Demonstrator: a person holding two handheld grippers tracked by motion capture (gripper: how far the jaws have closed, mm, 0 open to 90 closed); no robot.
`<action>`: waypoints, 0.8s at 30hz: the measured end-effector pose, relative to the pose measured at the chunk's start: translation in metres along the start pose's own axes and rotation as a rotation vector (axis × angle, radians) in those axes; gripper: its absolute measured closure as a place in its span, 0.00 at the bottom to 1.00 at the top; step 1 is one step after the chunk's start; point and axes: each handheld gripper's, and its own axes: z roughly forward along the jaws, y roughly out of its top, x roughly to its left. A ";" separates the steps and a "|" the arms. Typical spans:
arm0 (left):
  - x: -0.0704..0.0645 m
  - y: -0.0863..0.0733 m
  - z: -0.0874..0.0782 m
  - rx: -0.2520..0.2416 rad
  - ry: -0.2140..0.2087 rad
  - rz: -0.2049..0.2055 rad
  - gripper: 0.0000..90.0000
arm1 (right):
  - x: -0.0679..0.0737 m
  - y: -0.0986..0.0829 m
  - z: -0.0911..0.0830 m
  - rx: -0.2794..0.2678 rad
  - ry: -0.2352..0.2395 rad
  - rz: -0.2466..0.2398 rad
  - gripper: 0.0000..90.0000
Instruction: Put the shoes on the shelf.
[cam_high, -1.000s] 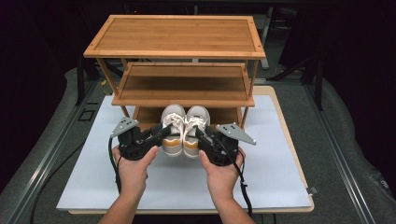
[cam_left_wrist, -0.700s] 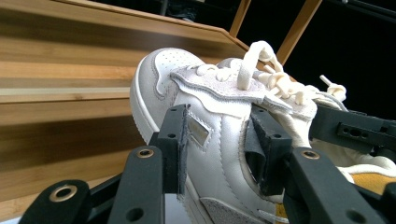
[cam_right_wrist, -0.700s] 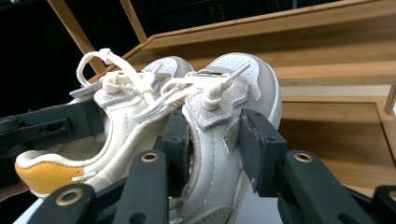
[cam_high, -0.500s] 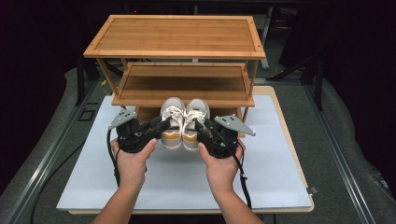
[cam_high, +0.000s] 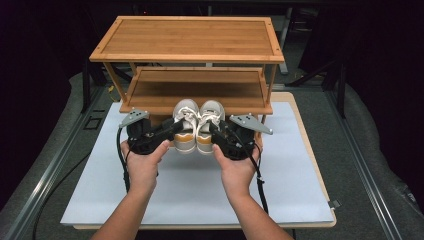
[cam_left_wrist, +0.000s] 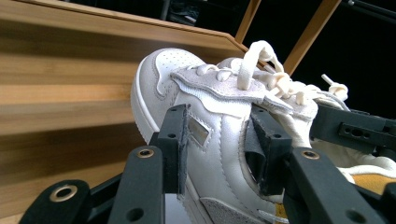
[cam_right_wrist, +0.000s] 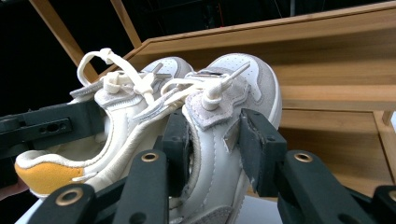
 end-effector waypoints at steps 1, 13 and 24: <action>0.000 0.001 0.001 -0.002 0.000 -0.003 0.68 | 0.000 0.002 0.001 0.005 -0.002 0.000 0.72; 0.005 0.025 0.014 0.025 0.010 0.006 0.68 | -0.003 0.024 0.015 0.027 -0.019 -0.013 0.72; 0.014 0.039 0.026 0.043 0.025 -0.025 0.68 | -0.008 0.039 0.033 0.054 -0.010 0.000 0.72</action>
